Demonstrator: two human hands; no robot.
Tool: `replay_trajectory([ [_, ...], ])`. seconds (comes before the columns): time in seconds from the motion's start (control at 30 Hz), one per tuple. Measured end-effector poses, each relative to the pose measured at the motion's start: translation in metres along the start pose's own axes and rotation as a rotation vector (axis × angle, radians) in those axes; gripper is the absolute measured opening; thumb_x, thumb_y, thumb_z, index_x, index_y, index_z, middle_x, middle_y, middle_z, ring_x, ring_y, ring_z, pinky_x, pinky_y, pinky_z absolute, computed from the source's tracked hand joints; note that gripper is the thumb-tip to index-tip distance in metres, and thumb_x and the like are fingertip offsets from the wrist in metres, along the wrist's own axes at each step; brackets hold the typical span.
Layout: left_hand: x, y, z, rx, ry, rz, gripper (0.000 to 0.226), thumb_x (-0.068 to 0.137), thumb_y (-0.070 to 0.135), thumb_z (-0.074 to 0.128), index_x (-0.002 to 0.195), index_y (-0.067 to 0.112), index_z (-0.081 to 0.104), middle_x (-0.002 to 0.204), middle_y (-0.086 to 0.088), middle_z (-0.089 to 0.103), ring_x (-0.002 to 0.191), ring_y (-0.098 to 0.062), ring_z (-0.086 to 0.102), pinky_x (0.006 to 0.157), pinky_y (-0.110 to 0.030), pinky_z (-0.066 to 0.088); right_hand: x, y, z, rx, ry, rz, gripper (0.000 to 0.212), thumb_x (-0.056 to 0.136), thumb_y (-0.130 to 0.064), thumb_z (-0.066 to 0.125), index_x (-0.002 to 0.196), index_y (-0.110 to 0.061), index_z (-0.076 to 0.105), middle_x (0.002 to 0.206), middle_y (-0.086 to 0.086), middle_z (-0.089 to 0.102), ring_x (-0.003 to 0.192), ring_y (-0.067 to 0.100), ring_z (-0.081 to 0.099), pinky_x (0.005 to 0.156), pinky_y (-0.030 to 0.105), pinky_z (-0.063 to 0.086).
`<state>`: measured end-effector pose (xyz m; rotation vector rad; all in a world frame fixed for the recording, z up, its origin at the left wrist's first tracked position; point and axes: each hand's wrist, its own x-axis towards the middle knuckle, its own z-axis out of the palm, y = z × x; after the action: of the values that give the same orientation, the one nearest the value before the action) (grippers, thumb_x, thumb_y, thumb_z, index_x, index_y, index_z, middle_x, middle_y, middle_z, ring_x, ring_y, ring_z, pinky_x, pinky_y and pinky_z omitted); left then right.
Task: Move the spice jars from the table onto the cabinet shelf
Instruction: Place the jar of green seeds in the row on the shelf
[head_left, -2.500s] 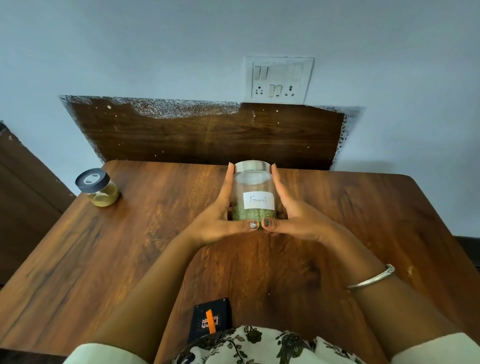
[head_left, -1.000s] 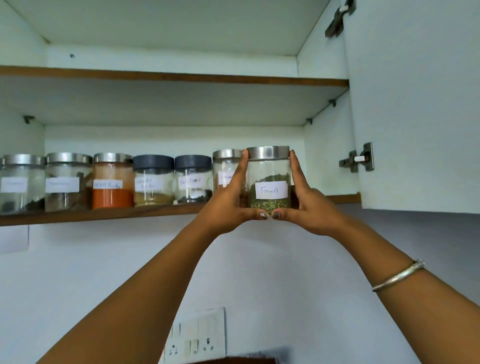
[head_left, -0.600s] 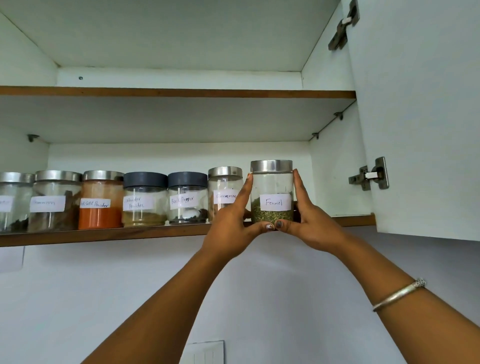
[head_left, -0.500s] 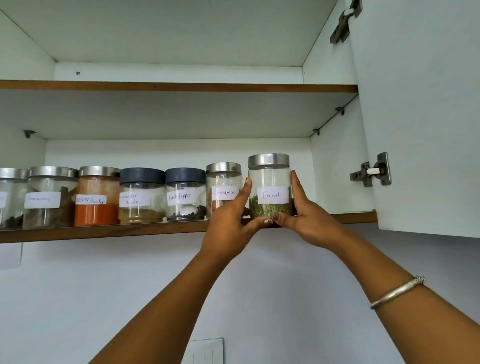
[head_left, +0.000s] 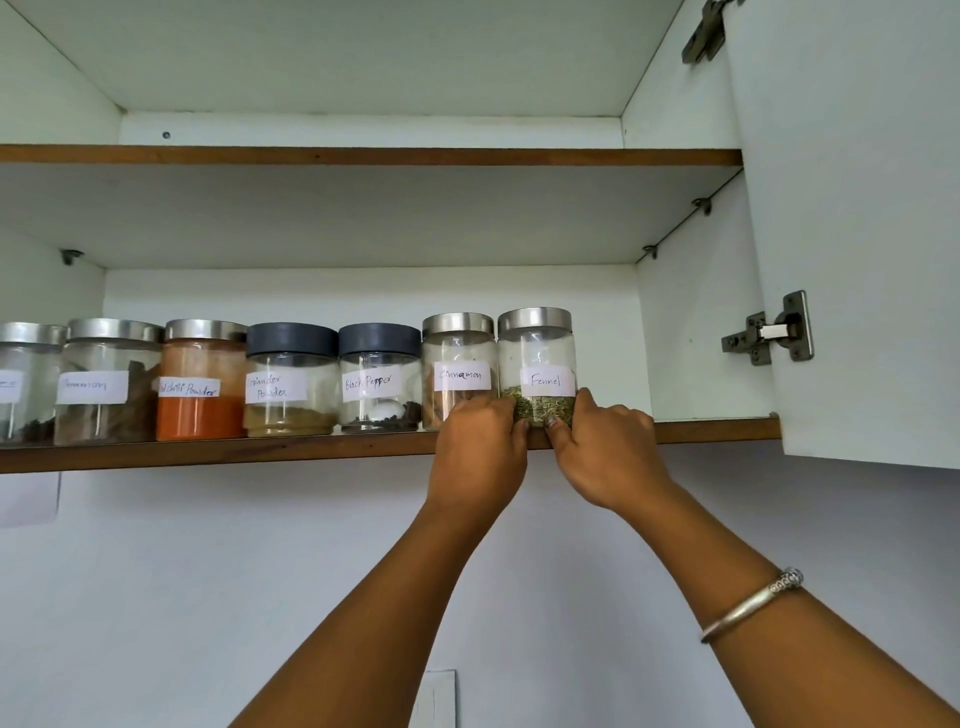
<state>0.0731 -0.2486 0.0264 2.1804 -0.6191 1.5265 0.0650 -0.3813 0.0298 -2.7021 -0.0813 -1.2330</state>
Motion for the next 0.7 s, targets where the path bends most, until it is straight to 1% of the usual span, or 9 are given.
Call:
replay_trajectory([
  [0.07,0.000,-0.001,0.001,0.019,-0.008,0.010,0.017,0.093,0.017,0.051,0.093,0.004,0.062,0.091,-0.012,0.064,0.087,-0.025,0.056,0.067,-0.025,0.033,-0.001,-0.002,0.000,-0.009,0.002,0.022,0.051,0.099,-0.039,0.026,0.131,-0.001,0.040,0.111,0.011,0.064,0.108,0.030,0.054,0.096,0.039,0.033],
  [0.17,0.001,-0.001,0.002,0.020,-0.011,0.005,0.018,0.093,0.019,0.050,0.101,0.006,0.061,0.097,-0.010,0.064,0.092,-0.024,0.056,0.069,-0.023,0.033,-0.001,-0.005,0.005,-0.002,0.004,0.058,0.063,0.100,-0.040,0.022,0.146,0.003,0.021,0.129,0.014,0.056,0.122,0.031,0.046,0.105,0.041,0.028],
  [0.27,-0.001,0.000,0.001,0.011,-0.024,-0.014,0.023,0.093,0.018,0.051,0.113,0.007,0.057,0.106,-0.009,0.063,0.100,-0.024,0.054,0.077,-0.027,0.039,-0.007,-0.007,0.010,0.022,0.013,0.086,0.072,0.099,-0.047,0.024,0.150,0.000,0.004,0.155,0.019,0.021,0.143,0.032,0.018,0.116,0.043,0.010],
  [0.33,-0.007,0.000,-0.001,0.019,-0.040,0.013,0.024,0.092,0.012,0.052,0.115,0.008,0.055,0.110,-0.009,0.061,0.102,-0.024,0.052,0.079,-0.027,0.040,-0.014,-0.010,0.012,0.035,0.007,0.096,0.079,0.097,-0.051,0.026,0.150,-0.003,-0.007,0.158,0.020,-0.004,0.147,0.033,-0.005,0.118,0.045,-0.002],
  [0.43,-0.023,-0.002,-0.006,0.029,-0.088,0.110,0.037,0.084,0.000,0.053,0.120,0.006,0.055,0.117,-0.012,0.059,0.111,-0.027,0.050,0.092,-0.030,0.041,-0.029,-0.022,0.014,0.037,-0.027,0.093,0.086,0.095,-0.054,0.031,0.149,-0.006,-0.016,0.155,0.021,-0.021,0.144,0.036,-0.019,0.116,0.049,-0.005],
  [0.47,-0.029,-0.004,-0.009,0.040,-0.118,0.143,0.044,0.082,0.000,0.054,0.126,0.006,0.053,0.126,-0.013,0.056,0.120,-0.028,0.046,0.104,-0.034,0.037,-0.036,-0.030,0.015,0.039,-0.040,0.079,0.086,0.095,-0.052,0.034,0.148,-0.007,-0.017,0.155,0.020,-0.023,0.143,0.036,-0.021,0.116,0.049,-0.004],
  [0.53,-0.044,-0.009,-0.017,0.069,-0.204,0.190,0.058,0.087,0.005,0.053,0.142,0.008,0.035,0.149,-0.011,0.036,0.141,-0.026,0.026,0.118,-0.033,0.014,-0.051,-0.046,0.020,0.022,-0.051,0.034,0.086,0.096,-0.041,0.043,0.148,-0.009,-0.019,0.155,0.018,-0.023,0.143,0.035,-0.021,0.118,0.049,-0.002],
  [0.6,-0.063,-0.022,-0.023,0.089,-0.289,0.211,0.067,0.093,0.013,0.048,0.150,0.012,0.013,0.158,-0.006,0.010,0.147,-0.019,0.005,0.116,-0.025,-0.001,-0.067,-0.063,0.028,-0.012,-0.071,0.005,0.088,0.096,-0.035,0.046,0.147,-0.009,-0.020,0.155,0.017,-0.025,0.143,0.035,-0.022,0.118,0.049,-0.003],
  [0.7,-0.100,-0.056,-0.040,0.074,-0.395,0.140,0.073,0.095,0.017,0.046,0.150,0.015,-0.003,0.158,0.000,-0.008,0.145,-0.011,-0.009,0.114,-0.019,-0.005,-0.091,-0.098,0.042,-0.059,-0.165,-0.056,0.085,0.097,-0.034,0.043,0.148,-0.010,-0.020,0.154,0.018,-0.026,0.142,0.036,-0.025,0.117,0.049,-0.006],
])
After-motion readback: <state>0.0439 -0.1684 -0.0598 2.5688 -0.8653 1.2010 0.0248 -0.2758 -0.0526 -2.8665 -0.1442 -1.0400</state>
